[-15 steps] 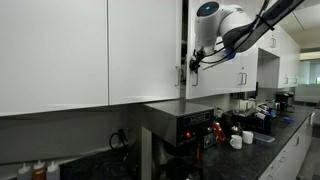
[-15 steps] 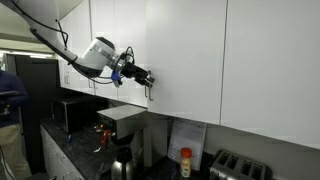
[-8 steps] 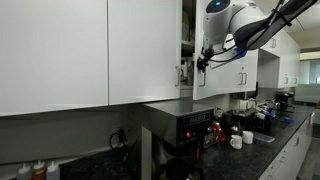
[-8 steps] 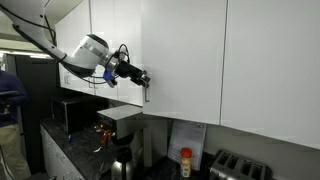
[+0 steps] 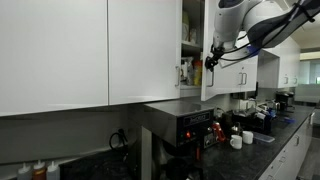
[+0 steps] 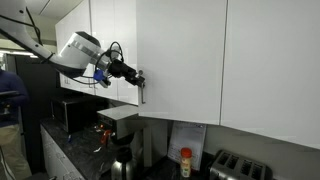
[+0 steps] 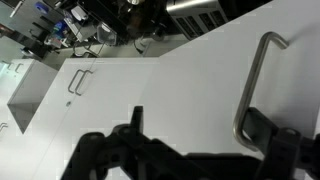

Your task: Open the right cabinet door

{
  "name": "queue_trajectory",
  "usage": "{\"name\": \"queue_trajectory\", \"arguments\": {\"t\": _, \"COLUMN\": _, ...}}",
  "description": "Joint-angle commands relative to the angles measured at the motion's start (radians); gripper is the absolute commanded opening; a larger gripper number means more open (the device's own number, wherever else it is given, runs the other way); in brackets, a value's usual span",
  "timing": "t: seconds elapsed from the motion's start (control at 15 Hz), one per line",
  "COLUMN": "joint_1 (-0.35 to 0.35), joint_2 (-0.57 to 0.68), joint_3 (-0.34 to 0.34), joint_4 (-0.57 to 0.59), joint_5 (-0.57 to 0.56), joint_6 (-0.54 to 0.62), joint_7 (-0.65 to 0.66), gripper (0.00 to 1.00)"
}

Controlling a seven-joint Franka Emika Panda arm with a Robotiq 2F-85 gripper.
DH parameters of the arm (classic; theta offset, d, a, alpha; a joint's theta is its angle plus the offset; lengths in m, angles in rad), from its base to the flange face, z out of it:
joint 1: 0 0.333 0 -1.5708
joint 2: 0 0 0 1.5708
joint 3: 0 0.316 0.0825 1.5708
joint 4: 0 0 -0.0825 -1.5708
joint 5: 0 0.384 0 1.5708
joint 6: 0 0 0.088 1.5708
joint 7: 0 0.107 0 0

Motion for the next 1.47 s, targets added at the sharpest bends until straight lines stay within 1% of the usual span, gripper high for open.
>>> {"name": "queue_trajectory", "arguments": {"t": 0.0, "joint_1": -0.011, "joint_2": -0.115, "joint_3": -0.052, "joint_4": -0.081, "joint_5": 0.025, "joint_6": -0.007, "joint_7": -0.045, "gripper": 1.00}}
{"name": "queue_trajectory", "arguments": {"t": 0.2, "joint_1": -0.007, "joint_2": -0.191, "joint_3": -0.095, "joint_4": -0.131, "joint_5": 0.063, "joint_6": 0.053, "joint_7": -0.107, "gripper": 1.00}}
{"name": "queue_trajectory", "arguments": {"t": 0.33, "joint_1": -0.017, "joint_2": -0.240, "joint_3": -0.118, "joint_4": -0.162, "joint_5": 0.087, "joint_6": 0.078, "joint_7": -0.152, "gripper": 1.00}}
{"name": "queue_trajectory", "arguments": {"t": 0.67, "joint_1": -0.043, "joint_2": -0.339, "joint_3": -0.159, "joint_4": -0.214, "joint_5": 0.147, "joint_6": 0.083, "joint_7": -0.256, "gripper": 1.00}}
{"name": "queue_trajectory", "arguments": {"t": 0.93, "joint_1": -0.071, "joint_2": -0.393, "joint_3": -0.173, "joint_4": -0.237, "joint_5": 0.185, "joint_6": 0.075, "joint_7": -0.318, "gripper": 1.00}}
{"name": "queue_trajectory", "arguments": {"t": 1.27, "joint_1": -0.116, "joint_2": -0.441, "joint_3": -0.165, "joint_4": -0.253, "joint_5": 0.222, "joint_6": 0.061, "joint_7": -0.361, "gripper": 1.00}}
{"name": "queue_trajectory", "arguments": {"t": 1.4, "joint_1": -0.106, "joint_2": -0.453, "joint_3": -0.185, "joint_4": -0.251, "joint_5": 0.278, "joint_6": 0.052, "joint_7": -0.414, "gripper": 1.00}}
